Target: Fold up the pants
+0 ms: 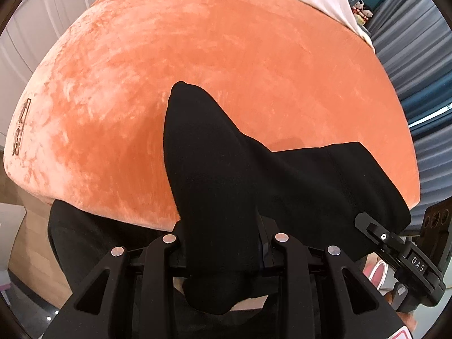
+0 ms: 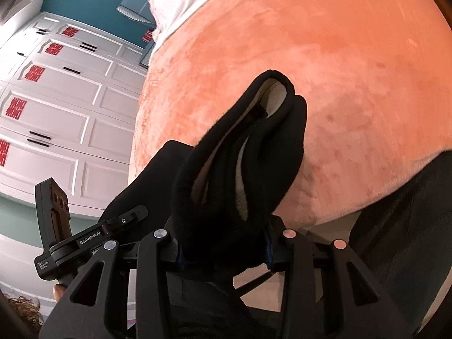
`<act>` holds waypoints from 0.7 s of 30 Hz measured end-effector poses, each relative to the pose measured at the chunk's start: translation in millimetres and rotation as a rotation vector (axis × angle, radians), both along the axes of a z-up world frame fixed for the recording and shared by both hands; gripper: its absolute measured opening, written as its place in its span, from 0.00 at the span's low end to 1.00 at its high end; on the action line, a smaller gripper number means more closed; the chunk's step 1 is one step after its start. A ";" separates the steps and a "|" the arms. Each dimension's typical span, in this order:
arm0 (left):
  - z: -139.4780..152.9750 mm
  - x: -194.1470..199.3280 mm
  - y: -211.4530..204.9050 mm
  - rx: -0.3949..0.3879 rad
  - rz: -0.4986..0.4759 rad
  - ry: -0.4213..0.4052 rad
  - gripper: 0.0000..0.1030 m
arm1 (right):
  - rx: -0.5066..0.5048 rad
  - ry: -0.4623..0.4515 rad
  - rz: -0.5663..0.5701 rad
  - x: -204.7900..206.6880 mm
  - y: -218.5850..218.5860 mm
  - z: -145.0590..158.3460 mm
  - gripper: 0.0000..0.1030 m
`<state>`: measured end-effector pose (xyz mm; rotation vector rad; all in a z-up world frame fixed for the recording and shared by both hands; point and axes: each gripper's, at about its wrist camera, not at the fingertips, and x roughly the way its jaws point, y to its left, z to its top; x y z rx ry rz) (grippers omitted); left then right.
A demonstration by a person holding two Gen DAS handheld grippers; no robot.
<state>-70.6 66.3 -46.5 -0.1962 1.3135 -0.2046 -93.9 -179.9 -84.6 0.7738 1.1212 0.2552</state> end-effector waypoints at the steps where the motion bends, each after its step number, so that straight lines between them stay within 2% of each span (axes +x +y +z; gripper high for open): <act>1: -0.8 0.1 -0.8 0.005 0.000 0.002 0.26 | 0.001 0.007 0.001 -0.4 1.0 -2.1 0.36; 21: -2.9 -3.2 -4.5 0.026 0.005 0.014 0.26 | 0.011 0.037 0.007 -3.8 1.1 -9.7 0.36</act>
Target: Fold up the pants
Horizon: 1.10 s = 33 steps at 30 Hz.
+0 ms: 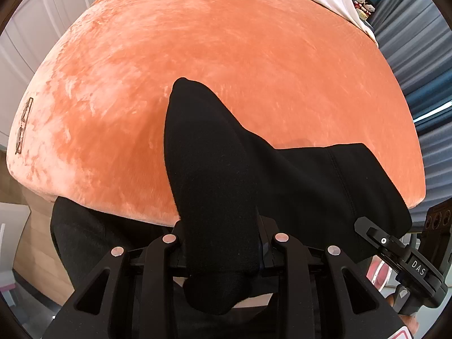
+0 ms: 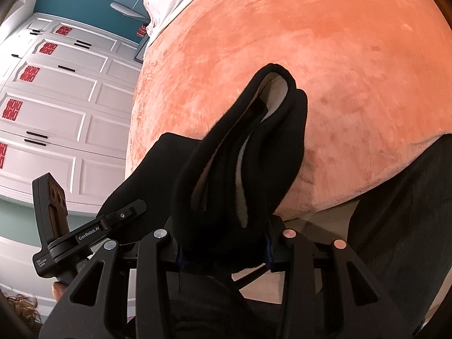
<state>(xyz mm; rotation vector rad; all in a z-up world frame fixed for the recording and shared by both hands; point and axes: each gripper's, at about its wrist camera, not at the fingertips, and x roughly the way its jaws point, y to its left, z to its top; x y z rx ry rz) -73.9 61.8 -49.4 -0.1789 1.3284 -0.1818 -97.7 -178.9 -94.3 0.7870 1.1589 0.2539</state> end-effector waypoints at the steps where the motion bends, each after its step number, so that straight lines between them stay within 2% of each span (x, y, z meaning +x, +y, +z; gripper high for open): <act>1: -0.1 -0.2 0.4 0.000 -0.001 0.001 0.26 | 0.000 0.000 0.001 -0.1 -0.8 0.2 0.36; 15: 2.4 -6.6 0.9 0.000 -0.002 0.000 0.26 | 0.010 -0.002 0.006 -4.4 -3.4 2.0 0.36; 21: 12.0 -5.0 4.1 -0.035 0.001 0.001 0.26 | 0.006 -0.019 0.010 -2.0 -2.7 11.1 0.36; 24: 29.7 2.6 6.6 -0.071 -0.004 -0.037 0.26 | -0.005 -0.063 0.023 6.2 -0.9 30.3 0.36; 28: 66.4 22.3 8.0 -0.106 -0.008 -0.145 0.26 | -0.008 -0.157 0.037 28.1 -1.3 66.3 0.36; 33: 118.1 57.8 9.8 -0.144 -0.018 -0.302 0.26 | -0.019 -0.339 0.037 73.4 -9.0 123.6 0.36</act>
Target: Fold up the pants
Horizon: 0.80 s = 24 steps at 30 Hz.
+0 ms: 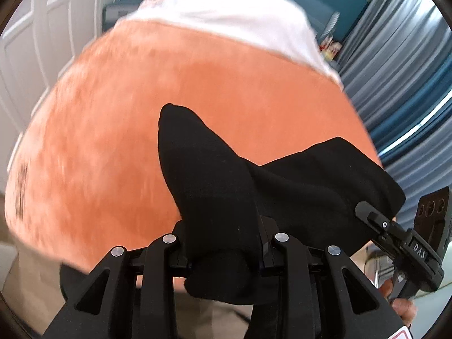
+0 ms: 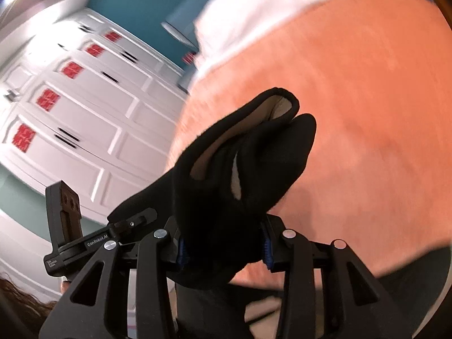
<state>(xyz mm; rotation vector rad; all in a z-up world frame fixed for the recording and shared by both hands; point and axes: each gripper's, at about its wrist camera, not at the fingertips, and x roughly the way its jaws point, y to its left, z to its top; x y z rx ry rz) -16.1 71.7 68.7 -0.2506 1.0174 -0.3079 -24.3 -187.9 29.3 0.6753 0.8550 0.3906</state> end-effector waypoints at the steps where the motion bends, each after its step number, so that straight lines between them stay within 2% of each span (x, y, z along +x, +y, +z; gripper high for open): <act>1: 11.1 9.0 -0.7 -0.004 -0.004 -0.036 0.26 | -0.002 -0.035 -0.001 9.9 -1.7 10.7 0.36; 7: 82.7 80.8 -10.1 0.002 -0.013 -0.331 0.26 | -0.028 -0.301 -0.022 89.8 -9.1 79.7 0.36; 8: 88.0 94.1 -11.0 0.006 -0.014 -0.360 0.26 | -0.033 -0.361 -0.032 110.5 -10.2 89.7 0.36; 10: 92.7 129.2 -13.8 0.001 0.008 -0.416 0.27 | -0.041 -0.420 -0.052 137.0 -12.9 95.4 0.36; 13: 83.5 180.1 -14.5 -0.022 0.021 -0.444 0.28 | -0.021 -0.490 -0.092 188.4 -20.7 87.3 0.37; 16: 50.5 240.6 -14.1 -0.050 0.035 -0.445 0.29 | 0.009 -0.520 -0.131 243.0 -30.6 54.7 0.37; 18: 11.5 282.7 -16.7 -0.044 0.040 -0.421 0.29 | 0.020 -0.499 -0.150 281.9 -41.0 14.7 0.38; 19: -8.7 300.3 -18.6 -0.039 0.042 -0.410 0.30 | 0.016 -0.468 -0.157 305.2 -44.9 -14.6 0.38; 22: -100.1 352.3 -27.8 0.030 0.040 -0.301 0.34 | -0.016 -0.319 -0.178 349.3 -55.6 -92.8 0.41; 24: -182.4 379.9 -34.5 0.118 0.043 -0.159 0.36 | -0.036 -0.077 -0.199 383.4 -60.0 -180.2 0.46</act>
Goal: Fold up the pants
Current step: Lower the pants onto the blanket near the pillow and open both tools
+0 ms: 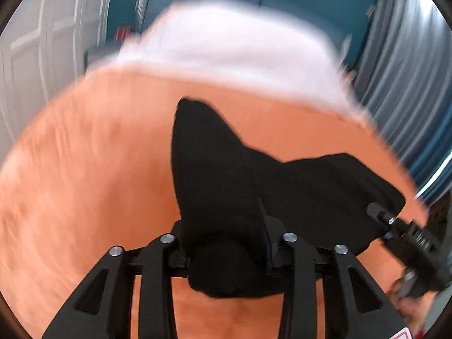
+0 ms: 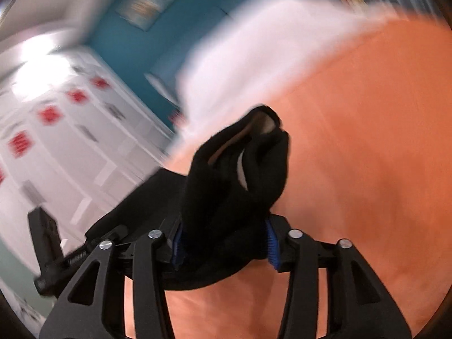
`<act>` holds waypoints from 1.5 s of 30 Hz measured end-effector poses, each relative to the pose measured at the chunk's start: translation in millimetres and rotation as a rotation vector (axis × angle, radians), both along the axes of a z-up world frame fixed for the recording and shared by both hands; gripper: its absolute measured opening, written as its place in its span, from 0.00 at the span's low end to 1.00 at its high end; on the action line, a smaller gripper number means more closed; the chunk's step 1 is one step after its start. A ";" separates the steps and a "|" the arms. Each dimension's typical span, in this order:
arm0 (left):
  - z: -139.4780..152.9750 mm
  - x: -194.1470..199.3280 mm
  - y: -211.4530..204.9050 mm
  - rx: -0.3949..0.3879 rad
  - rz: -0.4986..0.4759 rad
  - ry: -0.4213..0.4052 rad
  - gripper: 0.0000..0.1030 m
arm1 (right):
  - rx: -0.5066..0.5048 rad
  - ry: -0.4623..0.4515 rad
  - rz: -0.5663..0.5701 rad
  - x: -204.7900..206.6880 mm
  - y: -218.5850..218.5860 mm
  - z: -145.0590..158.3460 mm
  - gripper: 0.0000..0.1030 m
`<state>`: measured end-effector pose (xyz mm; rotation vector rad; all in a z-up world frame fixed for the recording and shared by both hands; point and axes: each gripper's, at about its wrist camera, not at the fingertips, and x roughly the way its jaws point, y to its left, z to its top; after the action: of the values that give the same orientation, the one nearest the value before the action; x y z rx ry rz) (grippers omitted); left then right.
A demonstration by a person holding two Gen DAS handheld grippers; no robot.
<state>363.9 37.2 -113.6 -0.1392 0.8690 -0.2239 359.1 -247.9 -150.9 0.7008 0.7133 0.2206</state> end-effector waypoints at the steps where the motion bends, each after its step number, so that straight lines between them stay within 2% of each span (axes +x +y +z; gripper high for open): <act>1: -36.5 6.1 -2.3 0.060 0.009 0.079 0.46 | -0.014 0.082 -0.008 6.2 -0.4 -24.4 0.47; 2: -70.7 -3.1 3.7 0.107 0.058 0.088 0.57 | -0.022 0.224 0.001 12.1 -1.2 -64.3 0.55; 3: -69.5 -19.7 14.5 0.056 0.086 -0.015 0.66 | 0.034 0.166 0.021 1.0 -6.4 -81.4 0.56; 4: -63.8 -39.8 28.1 -0.007 0.106 -0.112 0.66 | 0.019 0.102 0.019 -10.5 -9.1 -76.1 0.59; 5: -56.5 -54.8 41.6 -0.030 0.130 -0.121 0.66 | -0.047 0.104 0.002 -21.4 -11.1 -69.1 0.77; 6: -51.3 -61.1 49.9 -0.036 0.121 -0.098 0.66 | -0.104 0.126 -0.018 -29.6 -14.3 -62.4 0.81; 7: -43.2 -68.6 58.4 -0.043 0.106 -0.083 0.66 | -0.139 0.121 -0.036 -40.9 -18.9 -52.9 0.79; 9: -12.8 -82.6 76.3 -0.059 0.129 -0.138 0.65 | -0.163 0.034 -0.043 -62.2 -28.3 -19.0 0.64; 10: 2.0 -82.1 77.8 -0.068 0.133 -0.163 0.65 | -0.171 0.009 -0.035 -60.9 -28.0 -5.4 0.60; 12: 42.5 -65.6 68.8 -0.079 0.127 -0.190 0.66 | -0.191 -0.041 0.000 -45.9 -17.2 26.9 0.39; 14: 59.1 -35.2 49.9 -0.060 0.123 -0.161 0.72 | -0.213 -0.072 0.071 -15.2 7.4 50.3 0.27; 15: 59.9 -18.5 40.9 -0.045 0.124 -0.139 0.74 | -0.220 -0.086 0.096 2.8 18.9 57.1 0.26; 16: 55.4 1.8 26.5 -0.014 0.120 -0.111 0.74 | -0.227 -0.088 0.107 19.4 23.4 60.3 0.26; 18: 33.2 30.8 2.9 0.070 0.135 -0.039 0.74 | -0.250 -0.058 0.144 59.5 44.5 46.9 0.26; 21: -23.7 59.6 -17.8 0.239 0.132 0.074 0.74 | -0.326 0.051 0.138 99.4 54.2 6.2 0.26; 22: -43.4 63.2 -18.8 0.290 0.141 0.109 0.80 | -0.378 0.123 0.101 112.0 44.9 -20.3 0.22; 23: -59.2 62.7 -14.3 0.256 0.121 0.102 0.82 | -0.374 0.140 0.082 115.2 38.0 -31.6 0.05; 24: -61.6 54.5 -8.0 0.226 0.142 0.068 0.94 | -0.336 0.116 0.062 115.6 24.2 -41.8 0.00; 27: -62.5 52.2 -1.8 0.186 0.175 0.074 0.95 | -0.232 0.101 0.039 118.1 3.0 -49.9 0.00; 30: -49.3 46.7 -6.7 0.211 0.172 0.090 0.93 | -0.255 0.137 0.031 116.2 6.6 -35.9 0.00; 31: -43.3 42.6 -8.6 0.226 0.168 0.097 0.92 | -0.265 0.147 0.019 114.8 7.8 -29.9 0.01; 32: -33.2 35.6 -9.0 0.242 0.155 0.093 0.92 | -0.295 0.152 0.000 105.4 13.3 -15.9 0.08; 35: 0.1 0.5 -10.0 0.272 0.127 0.042 0.93 | -0.342 0.112 -0.001 57.6 27.4 21.6 0.08; 37: 23.4 -31.5 -9.3 0.283 0.116 0.025 0.94 | -0.393 0.099 -0.012 20.1 31.7 40.0 0.23; 39: 41.4 -61.9 -8.1 0.287 0.116 0.018 0.94 | -0.432 0.070 -0.027 -27.3 35.8 59.5 0.56; 43: 71.8 -131.0 -8.9 0.344 0.115 0.015 0.94 | -0.490 0.026 -0.036 -108.7 51.5 92.2 0.63; 45: 82.6 -170.2 -9.3 0.372 0.118 0.011 0.95 | -0.490 0.013 -0.053 -145.8 56.7 107.1 0.77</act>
<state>193.7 27.8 -31.0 0.1557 0.8965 0.0507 213.3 -191.2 -43.9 0.2533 0.7245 -0.0116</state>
